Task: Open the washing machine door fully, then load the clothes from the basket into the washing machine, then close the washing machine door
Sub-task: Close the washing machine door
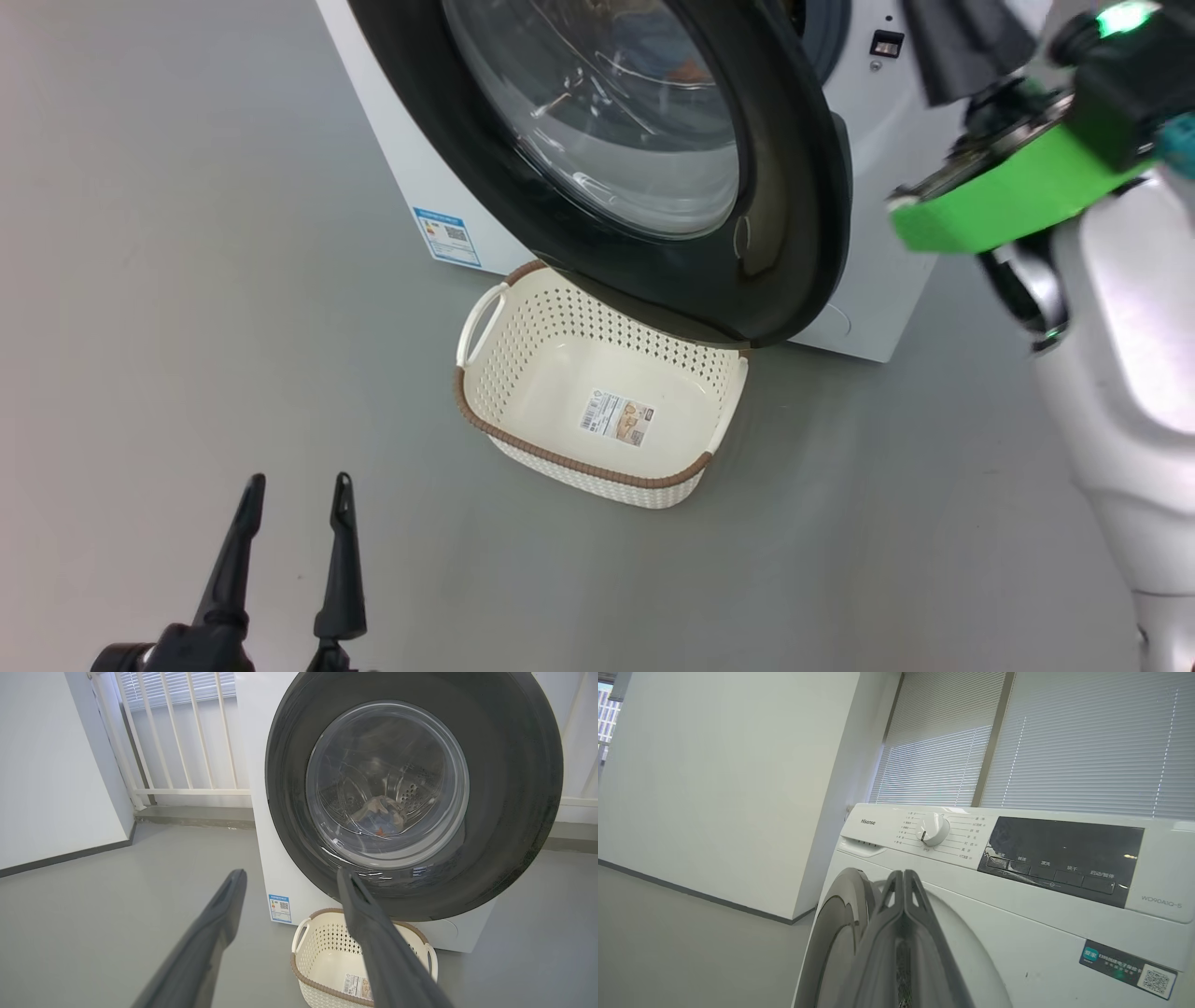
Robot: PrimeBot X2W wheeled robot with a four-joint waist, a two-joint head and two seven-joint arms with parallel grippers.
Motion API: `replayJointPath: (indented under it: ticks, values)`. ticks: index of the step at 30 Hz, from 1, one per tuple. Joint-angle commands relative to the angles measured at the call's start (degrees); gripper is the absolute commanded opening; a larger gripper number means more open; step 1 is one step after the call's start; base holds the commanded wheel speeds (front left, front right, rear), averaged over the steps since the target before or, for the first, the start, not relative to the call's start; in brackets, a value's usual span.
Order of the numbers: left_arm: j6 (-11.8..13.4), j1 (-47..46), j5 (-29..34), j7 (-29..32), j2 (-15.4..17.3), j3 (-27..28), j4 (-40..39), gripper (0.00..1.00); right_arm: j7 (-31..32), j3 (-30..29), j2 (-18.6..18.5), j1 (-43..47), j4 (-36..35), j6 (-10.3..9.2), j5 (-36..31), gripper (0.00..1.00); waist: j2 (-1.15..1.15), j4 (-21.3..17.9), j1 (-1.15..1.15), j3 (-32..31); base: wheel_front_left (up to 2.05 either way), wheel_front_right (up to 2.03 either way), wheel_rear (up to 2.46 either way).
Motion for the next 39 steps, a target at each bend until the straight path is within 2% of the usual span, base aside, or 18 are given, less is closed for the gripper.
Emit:
replayJointPath:
  ticks: [1,10,16,39]
  values:
    - [-0.4,-2.3,0.6,-0.5,0.0,2.5,-2.2,1.00,-0.2,2.8,1.2,0.3,-1.2,0.35,1.0,0.00,0.00,0.5,0.00,0.1,0.00,0.00,0.00]
    - [-1.1,-2.1,1.2,-0.5,-1.3,3.7,-2.8,1.00,-0.2,13.5,1.1,6.6,3.4,0.35,4.2,0.00,0.00,1.1,0.00,1.6,0.00,0.00,0.00]
    - [-1.7,-2.9,1.7,-0.5,-2.1,3.9,-2.9,1.00,-0.2,16.5,0.5,6.3,7.9,0.35,6.4,0.00,0.00,1.4,0.00,2.7,0.00,0.00,0.00]
    - [-2.8,-3.9,2.3,-0.5,-3.6,4.1,-3.0,1.00,-0.2,11.9,-2.1,0.8,16.9,0.35,7.0,0.00,0.00,3.6,0.00,4.5,0.00,0.00,0.00]
